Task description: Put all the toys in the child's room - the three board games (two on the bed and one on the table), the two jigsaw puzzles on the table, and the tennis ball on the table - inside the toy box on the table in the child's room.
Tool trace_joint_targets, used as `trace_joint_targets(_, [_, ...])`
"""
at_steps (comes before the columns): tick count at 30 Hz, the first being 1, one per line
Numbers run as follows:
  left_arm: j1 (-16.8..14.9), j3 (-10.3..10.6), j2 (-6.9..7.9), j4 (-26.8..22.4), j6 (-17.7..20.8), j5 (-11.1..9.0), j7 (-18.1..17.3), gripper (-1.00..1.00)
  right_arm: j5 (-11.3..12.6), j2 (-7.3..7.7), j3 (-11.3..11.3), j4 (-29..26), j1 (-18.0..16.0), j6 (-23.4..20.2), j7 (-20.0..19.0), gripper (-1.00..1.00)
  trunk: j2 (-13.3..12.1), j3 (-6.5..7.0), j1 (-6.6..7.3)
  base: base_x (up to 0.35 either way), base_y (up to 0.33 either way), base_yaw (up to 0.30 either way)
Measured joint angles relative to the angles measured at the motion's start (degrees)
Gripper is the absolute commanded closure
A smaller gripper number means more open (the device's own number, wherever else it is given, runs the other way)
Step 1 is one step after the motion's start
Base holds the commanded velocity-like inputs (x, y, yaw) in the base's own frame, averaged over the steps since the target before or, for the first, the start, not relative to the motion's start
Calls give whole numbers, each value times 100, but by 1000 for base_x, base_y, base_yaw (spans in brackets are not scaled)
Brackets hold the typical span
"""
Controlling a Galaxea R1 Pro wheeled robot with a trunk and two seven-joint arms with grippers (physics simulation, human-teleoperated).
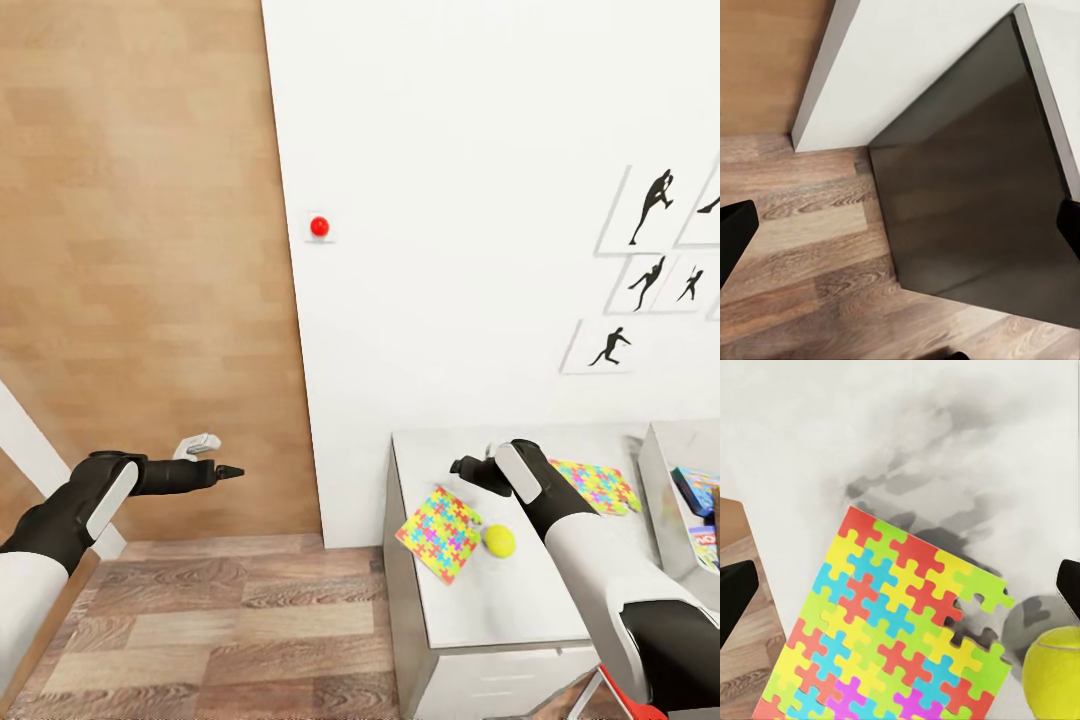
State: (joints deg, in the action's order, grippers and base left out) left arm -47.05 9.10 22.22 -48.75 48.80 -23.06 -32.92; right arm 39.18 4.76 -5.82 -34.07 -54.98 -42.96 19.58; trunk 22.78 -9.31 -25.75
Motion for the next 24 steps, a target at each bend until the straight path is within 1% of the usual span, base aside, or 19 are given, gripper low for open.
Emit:
trace_joint_targets(2, [0,1,-1,0,0,0,0,-100,-50,-1,2,-1,1,2,-3,-100,0,-19,0,6,2,0])
trace_joint_targets(6, [0,1,-3,0,0,0,0,-100,-77,-1,-1,2,1,1,-5,-100,0,-56,0,2,1,0])
trace_joint_targets(16, [0,1,-4,0,0,0,0,-100,-84,0,-2,3,1,3,-13,-100,0,-149,0,0,2,0])
trace_joint_targets(24, [0,5,-4,0,0,0,0,-100,-84,-16,-2,4,1,7,-14,-100,0,-224,0,0,46,0])
